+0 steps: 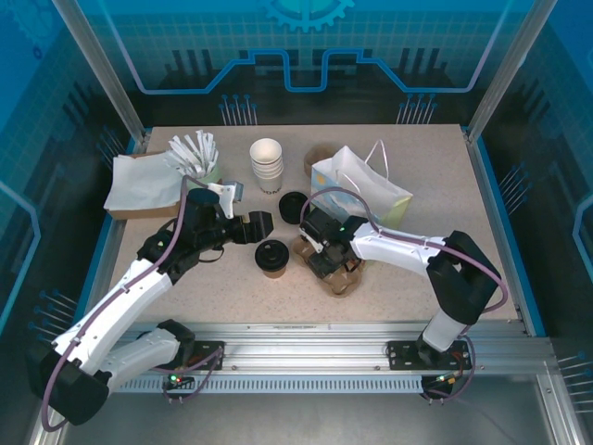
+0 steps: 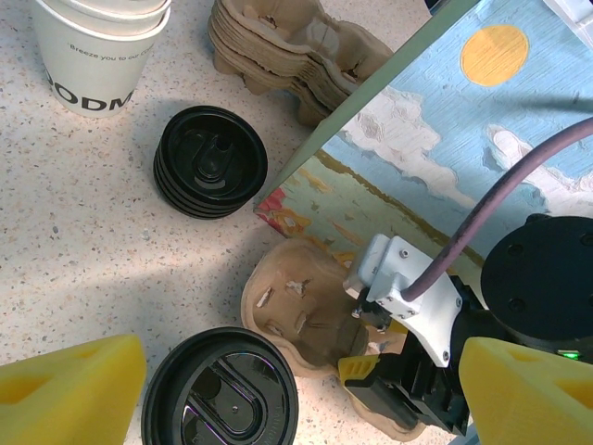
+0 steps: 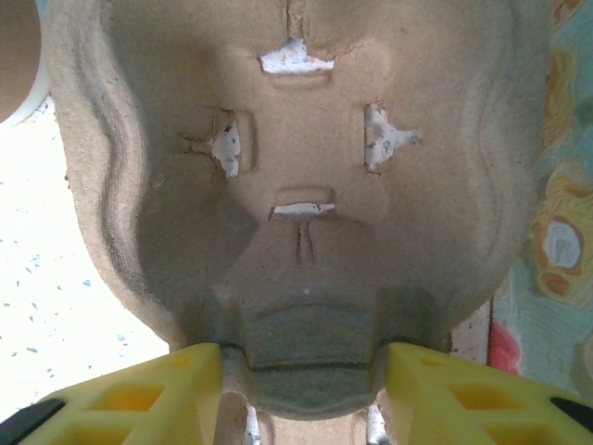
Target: Pack the takeout coffee
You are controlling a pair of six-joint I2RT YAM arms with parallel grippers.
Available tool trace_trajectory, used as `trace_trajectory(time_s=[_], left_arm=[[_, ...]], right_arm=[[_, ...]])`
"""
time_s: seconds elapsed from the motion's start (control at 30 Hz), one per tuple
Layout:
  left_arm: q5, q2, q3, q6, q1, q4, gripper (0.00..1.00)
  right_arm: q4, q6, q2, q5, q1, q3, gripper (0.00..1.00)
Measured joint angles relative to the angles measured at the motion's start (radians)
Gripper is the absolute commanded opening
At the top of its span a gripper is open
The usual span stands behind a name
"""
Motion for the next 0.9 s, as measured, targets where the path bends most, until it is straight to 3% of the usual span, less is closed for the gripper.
trace_trajectory(time_s=[0.37,0.9], left_arm=[[0.000,-0.003,-0.006,-0.004,0.000,0.002,0.89],[0.000,-0.009,-0.018,-0.006,0.000,0.003,0.89]], right_arm=[[0.000,-0.007,0.018,-0.014,-0.007,0.009,0.49],[-0.028,-0.009,-0.027,-0.018,-0.006,0.014,0.27]])
